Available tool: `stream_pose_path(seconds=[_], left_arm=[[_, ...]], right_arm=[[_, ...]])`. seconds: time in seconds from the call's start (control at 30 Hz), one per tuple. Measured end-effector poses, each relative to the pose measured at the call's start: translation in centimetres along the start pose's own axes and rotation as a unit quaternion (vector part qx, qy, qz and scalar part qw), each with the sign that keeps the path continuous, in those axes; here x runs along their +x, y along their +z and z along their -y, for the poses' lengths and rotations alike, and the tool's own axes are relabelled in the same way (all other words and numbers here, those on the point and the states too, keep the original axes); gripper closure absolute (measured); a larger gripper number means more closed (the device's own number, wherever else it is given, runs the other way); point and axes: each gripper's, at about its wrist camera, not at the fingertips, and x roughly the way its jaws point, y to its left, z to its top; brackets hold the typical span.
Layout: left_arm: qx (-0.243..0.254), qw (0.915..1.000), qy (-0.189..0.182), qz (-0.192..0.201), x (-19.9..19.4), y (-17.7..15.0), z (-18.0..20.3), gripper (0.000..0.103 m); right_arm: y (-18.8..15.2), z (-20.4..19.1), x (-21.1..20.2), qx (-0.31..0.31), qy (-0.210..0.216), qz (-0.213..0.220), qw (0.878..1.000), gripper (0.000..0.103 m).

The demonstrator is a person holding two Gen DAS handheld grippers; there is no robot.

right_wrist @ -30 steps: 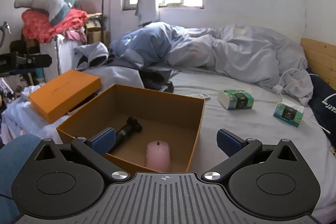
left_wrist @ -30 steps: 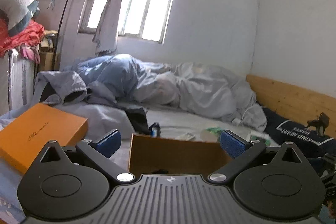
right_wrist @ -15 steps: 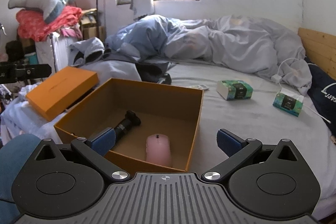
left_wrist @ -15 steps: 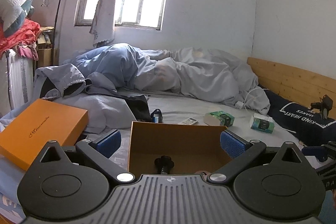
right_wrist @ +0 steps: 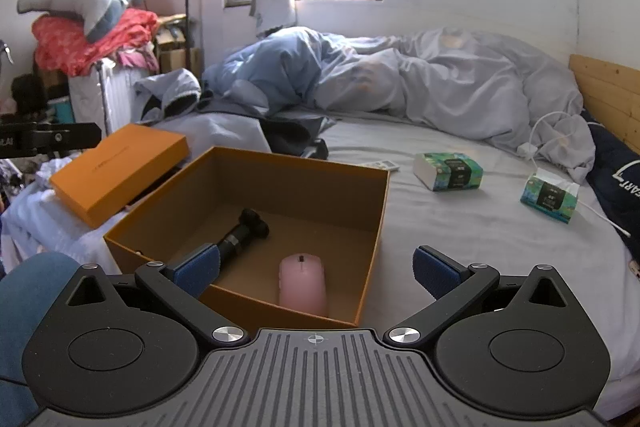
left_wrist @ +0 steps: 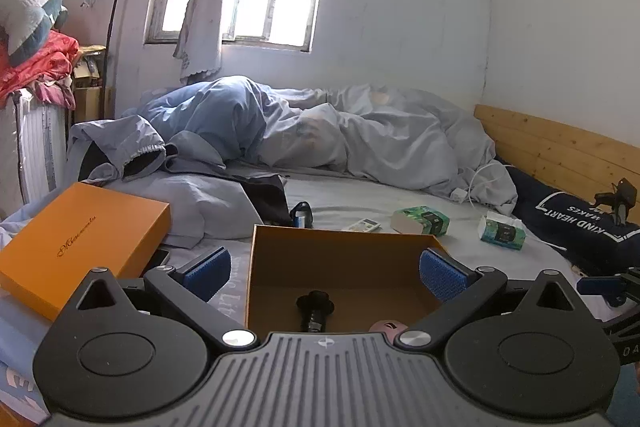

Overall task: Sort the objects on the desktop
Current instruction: 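Raise the open left gripper out of the box, then move both grippers toward the flat orange Miaoweitu lid on the clothes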

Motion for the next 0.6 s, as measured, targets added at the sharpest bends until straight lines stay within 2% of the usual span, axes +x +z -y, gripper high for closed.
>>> stream_pose_path(seconds=[0.33, 0.6], left_arm=[[-0.007, 1.0000, 0.006, -0.002, 0.00, 0.07, -0.15, 0.000], [-0.026, 0.9993, 0.027, -0.006, 0.27, 0.27, -0.95, 0.000]], right_arm=[[-0.04, -0.37, 0.12, 0.000, 0.002, -0.002, 1.000, 0.000], [-0.07, -0.59, 0.34, -0.001, 0.009, -0.003, 1.000, 0.000]])
